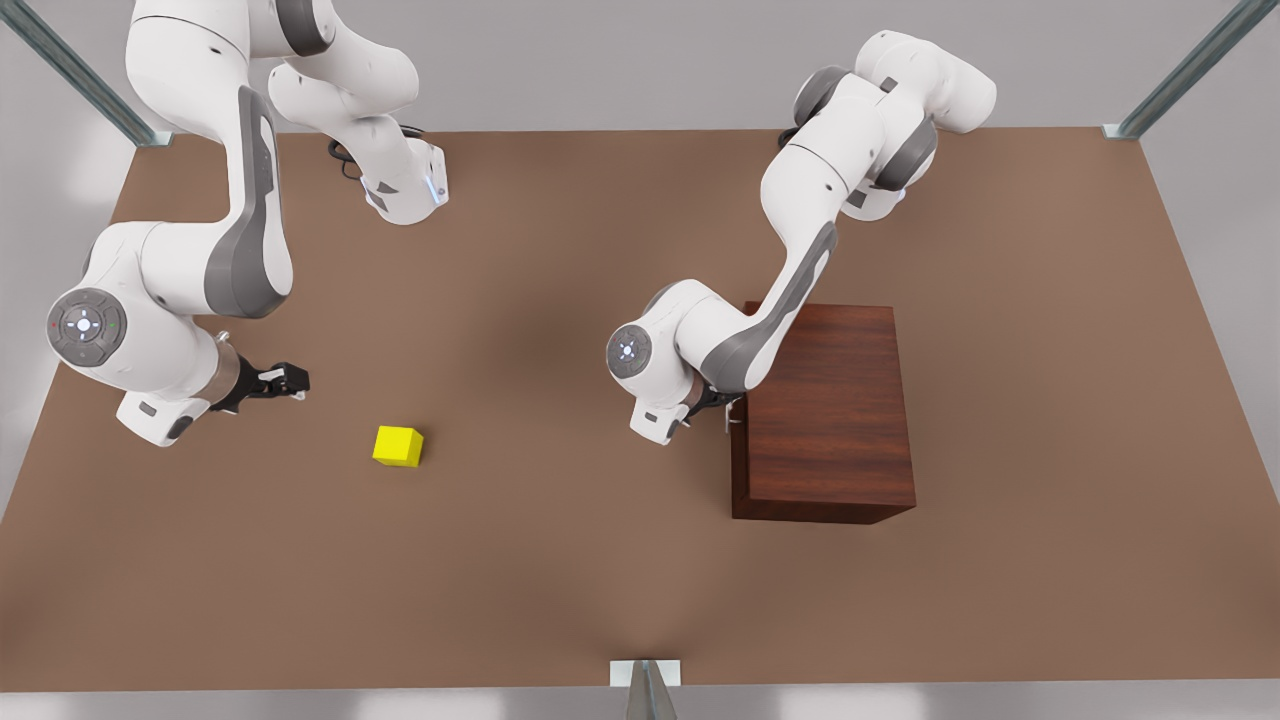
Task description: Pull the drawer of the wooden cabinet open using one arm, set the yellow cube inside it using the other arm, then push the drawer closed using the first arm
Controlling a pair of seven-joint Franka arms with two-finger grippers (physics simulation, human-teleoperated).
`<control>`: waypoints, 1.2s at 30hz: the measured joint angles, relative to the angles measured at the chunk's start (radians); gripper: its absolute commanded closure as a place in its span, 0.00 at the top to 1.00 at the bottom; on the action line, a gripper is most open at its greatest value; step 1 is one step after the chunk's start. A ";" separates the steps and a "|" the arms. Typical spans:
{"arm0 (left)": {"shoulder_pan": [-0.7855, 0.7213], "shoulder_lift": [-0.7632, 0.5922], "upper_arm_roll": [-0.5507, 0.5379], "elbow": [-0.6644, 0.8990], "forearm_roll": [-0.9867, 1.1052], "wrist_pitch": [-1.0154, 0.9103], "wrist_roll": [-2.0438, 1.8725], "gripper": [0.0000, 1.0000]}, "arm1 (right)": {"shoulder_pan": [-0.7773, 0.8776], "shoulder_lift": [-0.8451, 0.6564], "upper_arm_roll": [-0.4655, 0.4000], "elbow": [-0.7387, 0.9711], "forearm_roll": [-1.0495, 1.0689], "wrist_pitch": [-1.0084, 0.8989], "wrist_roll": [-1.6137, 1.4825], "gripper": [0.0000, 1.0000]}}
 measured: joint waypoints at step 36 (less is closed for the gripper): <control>-0.050 0.022 0.030 0.049 -0.034 0.016 0.059 0.89 | 0.124 0.059 0.004 0.024 0.010 0.003 -0.003 1.00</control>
